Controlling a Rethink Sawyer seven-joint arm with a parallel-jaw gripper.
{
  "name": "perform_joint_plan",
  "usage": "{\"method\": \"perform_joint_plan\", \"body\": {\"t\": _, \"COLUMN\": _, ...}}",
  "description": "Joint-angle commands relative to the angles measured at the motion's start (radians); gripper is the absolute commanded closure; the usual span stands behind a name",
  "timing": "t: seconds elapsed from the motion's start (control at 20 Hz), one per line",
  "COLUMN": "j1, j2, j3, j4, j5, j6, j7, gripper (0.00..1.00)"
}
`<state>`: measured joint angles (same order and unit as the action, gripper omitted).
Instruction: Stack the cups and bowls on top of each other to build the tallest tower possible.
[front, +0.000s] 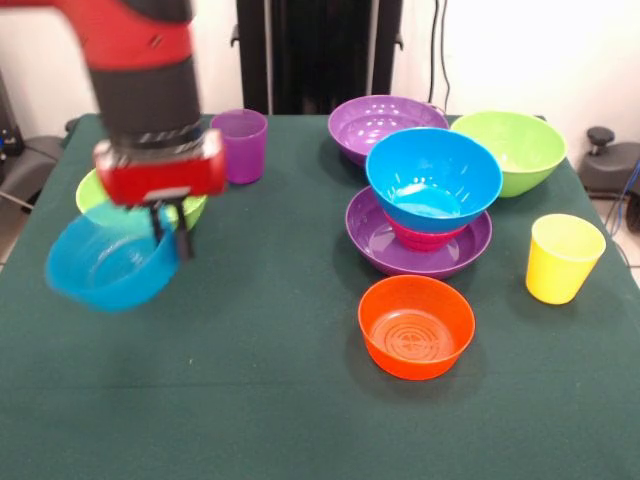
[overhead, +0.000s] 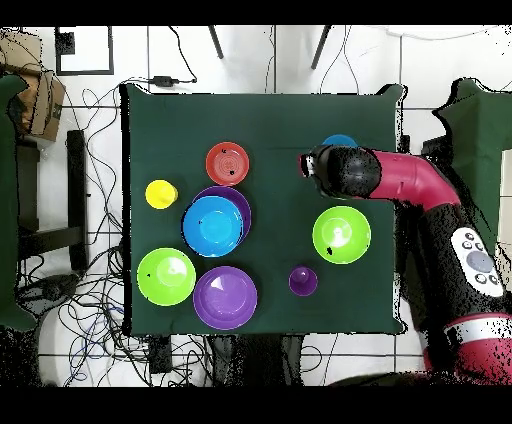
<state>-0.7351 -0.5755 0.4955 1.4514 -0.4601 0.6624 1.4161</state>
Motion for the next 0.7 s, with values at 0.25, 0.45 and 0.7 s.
{"method": "perform_joint_plan", "body": {"t": 0.25, "j1": 0.137, "j2": -0.237, "j3": -0.120, "j4": 0.167, "j5": 0.106, "j6": 0.144, "j7": 0.236, "gripper": 1.00}}
{"method": "perform_joint_plan", "body": {"t": 0.45, "j1": 0.171, "j2": -0.251, "j3": -0.149, "j4": 0.208, "j5": 0.134, "j6": 0.119, "j7": 0.279, "gripper": 1.00}}
{"method": "perform_joint_plan", "body": {"t": 0.7, "j1": 0.213, "j2": -0.269, "j3": -0.194, "j4": 0.289, "j5": 0.148, "j6": 0.039, "j7": 0.345, "gripper": 1.00}}
